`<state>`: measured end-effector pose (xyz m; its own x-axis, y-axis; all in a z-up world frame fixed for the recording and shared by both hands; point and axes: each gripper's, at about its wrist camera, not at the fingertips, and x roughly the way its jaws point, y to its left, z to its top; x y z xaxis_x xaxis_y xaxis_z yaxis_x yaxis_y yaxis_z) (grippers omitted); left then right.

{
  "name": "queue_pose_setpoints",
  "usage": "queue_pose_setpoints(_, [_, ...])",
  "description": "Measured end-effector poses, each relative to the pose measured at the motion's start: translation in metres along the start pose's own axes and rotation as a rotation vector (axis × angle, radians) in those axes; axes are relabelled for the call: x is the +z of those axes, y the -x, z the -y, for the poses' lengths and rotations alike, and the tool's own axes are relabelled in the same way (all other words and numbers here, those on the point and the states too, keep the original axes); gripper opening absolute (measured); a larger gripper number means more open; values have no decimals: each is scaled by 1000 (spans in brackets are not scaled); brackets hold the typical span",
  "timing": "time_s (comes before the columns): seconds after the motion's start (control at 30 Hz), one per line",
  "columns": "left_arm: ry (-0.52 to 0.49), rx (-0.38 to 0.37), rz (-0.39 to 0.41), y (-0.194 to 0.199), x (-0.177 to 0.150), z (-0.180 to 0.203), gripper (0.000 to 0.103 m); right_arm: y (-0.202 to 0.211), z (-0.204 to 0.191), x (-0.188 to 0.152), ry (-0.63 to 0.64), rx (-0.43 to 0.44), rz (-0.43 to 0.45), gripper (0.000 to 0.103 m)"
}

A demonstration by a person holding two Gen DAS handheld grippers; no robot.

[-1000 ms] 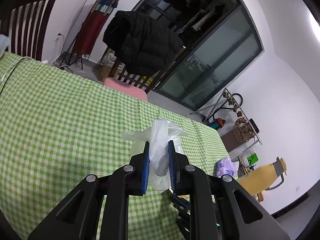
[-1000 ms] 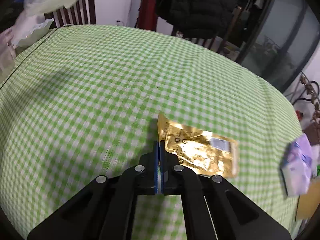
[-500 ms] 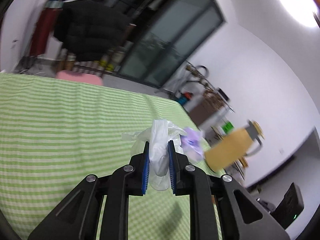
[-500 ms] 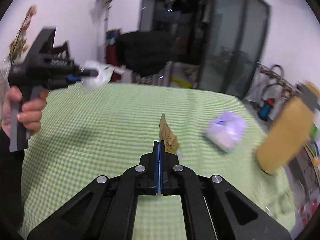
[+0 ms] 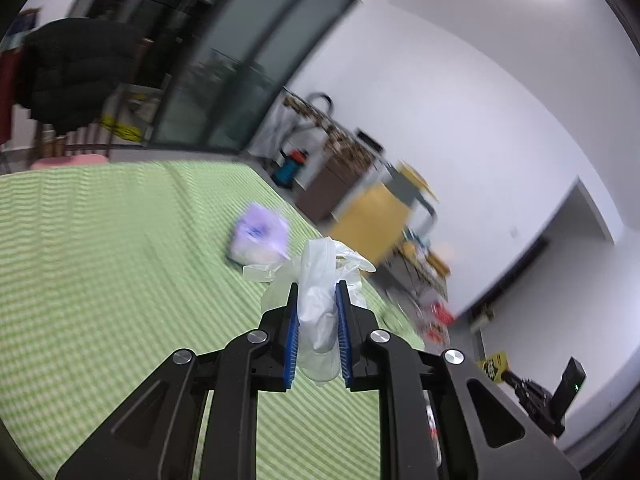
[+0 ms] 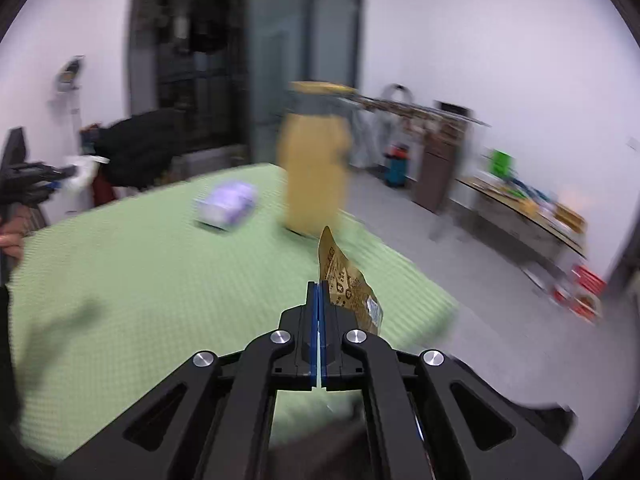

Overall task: Collect trash
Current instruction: 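Carry the glove and gold wrapper to the trash bag and open both grippers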

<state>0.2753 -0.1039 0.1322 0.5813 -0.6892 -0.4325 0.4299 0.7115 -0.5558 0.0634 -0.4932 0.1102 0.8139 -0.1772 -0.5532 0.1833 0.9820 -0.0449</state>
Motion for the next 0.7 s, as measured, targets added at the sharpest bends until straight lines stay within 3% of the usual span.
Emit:
queue_pose_setpoints(0.17, [-79,22,-116,-44,-30,63,14,10,74,-63,-53,-75,-91,1])
queue_pose_setpoints(0.37, [-192,64,-231,-94,-76,143,14,-6,154,-148,-156,-53,-207,1])
queue_pose_setpoints(0.43, [-244,67,-266,-111,-92,175,14,-18,171,-162,-179,-40,-233,1])
queue_pose_setpoints(0.7, [-398,-7,-382,-172,-149,276,14,-44,227,-229,-298,1,-323,1])
